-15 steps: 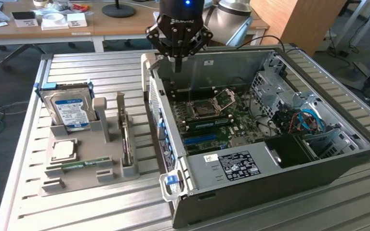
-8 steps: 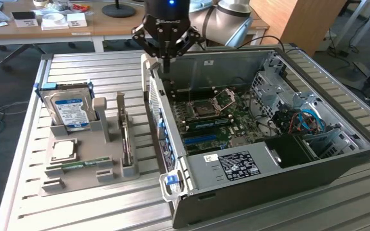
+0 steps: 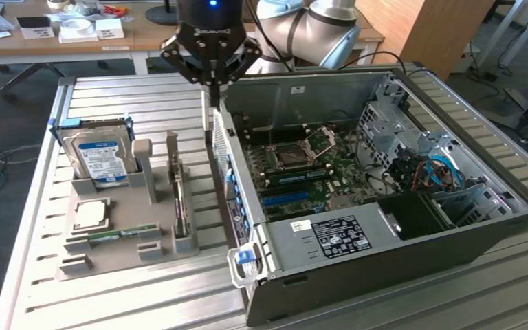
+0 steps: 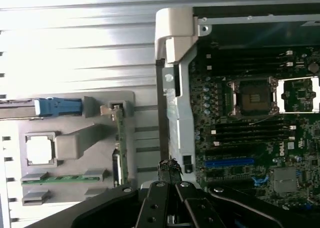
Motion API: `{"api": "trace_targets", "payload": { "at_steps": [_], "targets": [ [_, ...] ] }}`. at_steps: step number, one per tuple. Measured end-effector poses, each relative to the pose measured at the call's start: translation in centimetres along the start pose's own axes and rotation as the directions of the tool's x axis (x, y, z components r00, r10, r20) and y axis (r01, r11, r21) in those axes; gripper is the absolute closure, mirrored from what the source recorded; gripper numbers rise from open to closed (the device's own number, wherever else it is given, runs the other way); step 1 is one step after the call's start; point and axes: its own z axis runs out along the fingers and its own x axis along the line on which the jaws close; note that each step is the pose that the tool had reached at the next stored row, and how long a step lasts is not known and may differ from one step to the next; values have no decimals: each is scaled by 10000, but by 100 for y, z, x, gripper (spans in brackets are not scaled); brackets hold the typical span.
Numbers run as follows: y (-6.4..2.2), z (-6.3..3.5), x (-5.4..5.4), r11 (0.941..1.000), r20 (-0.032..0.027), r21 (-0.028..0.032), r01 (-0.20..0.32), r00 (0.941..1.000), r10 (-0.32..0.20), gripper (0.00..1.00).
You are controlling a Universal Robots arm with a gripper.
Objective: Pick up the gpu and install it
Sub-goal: 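Reach for the gpu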
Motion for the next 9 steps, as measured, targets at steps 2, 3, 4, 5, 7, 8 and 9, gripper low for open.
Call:
{"api": "trace_targets", "payload": {
  "at_steps": [2, 3, 4, 5, 7, 8, 9],
  "targets": [
    [-7, -2, 79, 10000, 1, 1, -20, 10000, 20, 89],
    [-10, -3, 117, 10000, 3, 0, -31, 10000, 31, 89],
    [-12, -3, 143, 10000, 4, 0, -38, 10000, 38, 89],
    [-13, -3, 159, 10000, 4, 1, -42, 10000, 42, 89],
    [-13, -3, 163, 10000, 4, 0, -42, 10000, 42, 89],
    [-13, -3, 163, 10000, 4, 0, -42, 10000, 42, 89],
    [-13, -4, 163, 10000, 4, 1, -42, 10000, 42, 89]
  ]
}}
